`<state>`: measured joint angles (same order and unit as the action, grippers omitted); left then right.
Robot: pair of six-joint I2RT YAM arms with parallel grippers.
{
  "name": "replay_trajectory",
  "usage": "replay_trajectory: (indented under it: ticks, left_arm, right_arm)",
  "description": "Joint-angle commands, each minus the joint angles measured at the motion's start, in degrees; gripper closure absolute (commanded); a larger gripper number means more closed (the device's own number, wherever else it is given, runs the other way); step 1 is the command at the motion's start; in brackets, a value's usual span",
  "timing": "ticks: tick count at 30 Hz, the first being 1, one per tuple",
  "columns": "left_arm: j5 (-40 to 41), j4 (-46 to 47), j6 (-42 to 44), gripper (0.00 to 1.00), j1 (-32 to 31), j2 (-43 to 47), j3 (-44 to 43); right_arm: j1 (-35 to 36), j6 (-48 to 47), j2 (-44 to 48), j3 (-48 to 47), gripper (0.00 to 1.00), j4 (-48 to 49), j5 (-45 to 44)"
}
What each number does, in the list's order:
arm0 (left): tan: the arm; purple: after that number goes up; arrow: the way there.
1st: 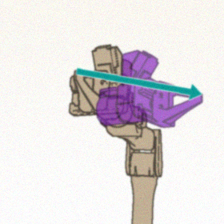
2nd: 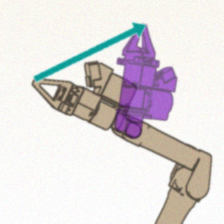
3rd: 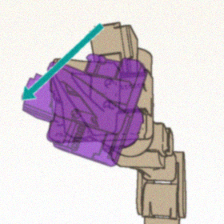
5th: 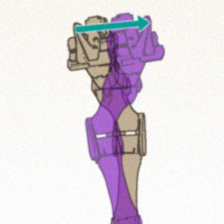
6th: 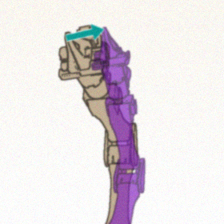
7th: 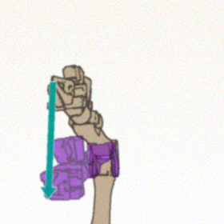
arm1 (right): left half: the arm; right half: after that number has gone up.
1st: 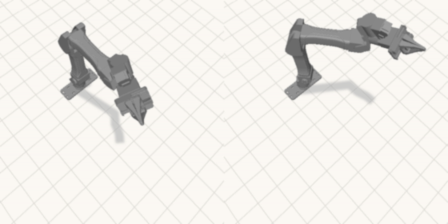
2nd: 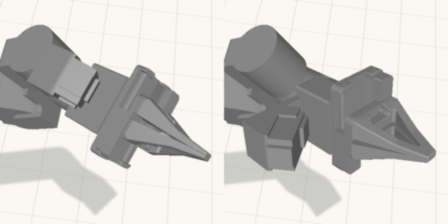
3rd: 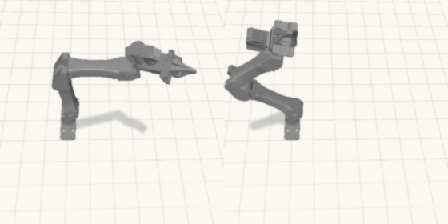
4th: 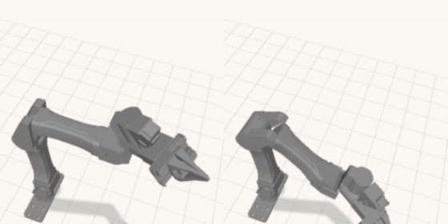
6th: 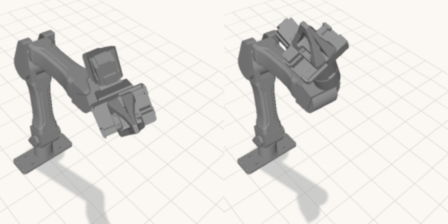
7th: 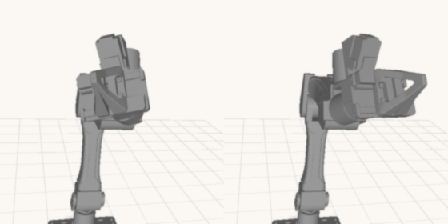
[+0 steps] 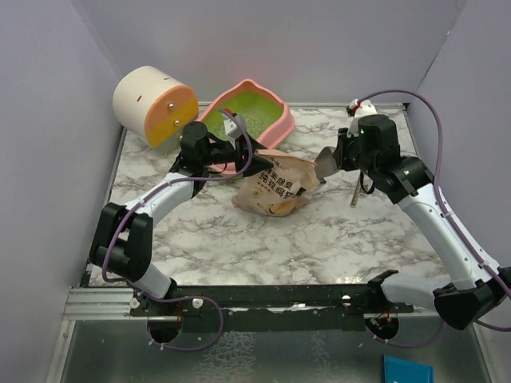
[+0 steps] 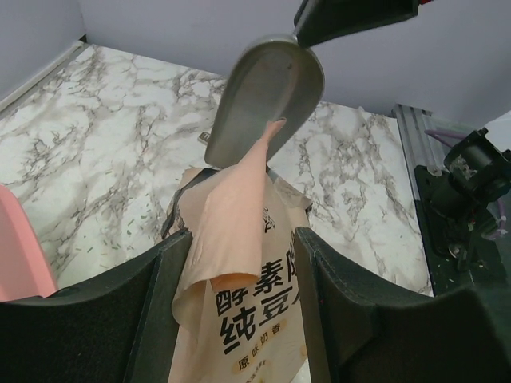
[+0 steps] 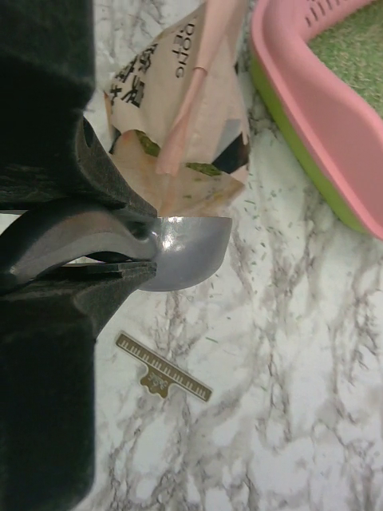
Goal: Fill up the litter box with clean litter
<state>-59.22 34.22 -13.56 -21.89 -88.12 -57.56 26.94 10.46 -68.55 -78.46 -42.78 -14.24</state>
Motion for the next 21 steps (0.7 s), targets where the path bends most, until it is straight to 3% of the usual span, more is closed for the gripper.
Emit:
replay_trajectory:
  ticks: [1, 8, 10, 12, 13, 21]
  left_arm:
    - [-1.8, 0.1, 0.4, 0.45, -0.6, -2.3, -1.9]
    - [1.4, 0.1, 1.0, 0.56, -1.9, -4.7, -1.4]
    - [2.2, 0.1, 0.8, 0.69, -2.1, -5.4, -1.6]
    - [2.9, 0.1, 0.5, 0.94, -2.4, -5.8, -1.7]
    - [3.5, 0.1, 0.5, 1.0, -2.4, -5.7, -1.6]
    - [9.0, 0.4, 6.4, 1.0, -2.5, 0.3, 1.9]
  right_arm:
    - [0.3, 2.4, 3.7, 3.4, 0.99, 2.5, 7.6]
    - [0.3, 2.7, 4.3, 6.9, 0.99, 5.5, 11.1]
    - [0.3, 2.7, 4.0, 7.5, 0.99, 6.5, 12.0]
    - [0.3, 2.8, 3.2, 7.9, 0.99, 7.3, 13.5]
    - [0.2, 2.9, 2.8, 8.4, 0.99, 7.8, 13.9]
    - [0.2, 3.3, -1.9, 10.0, 0.99, 12.5, 16.4]
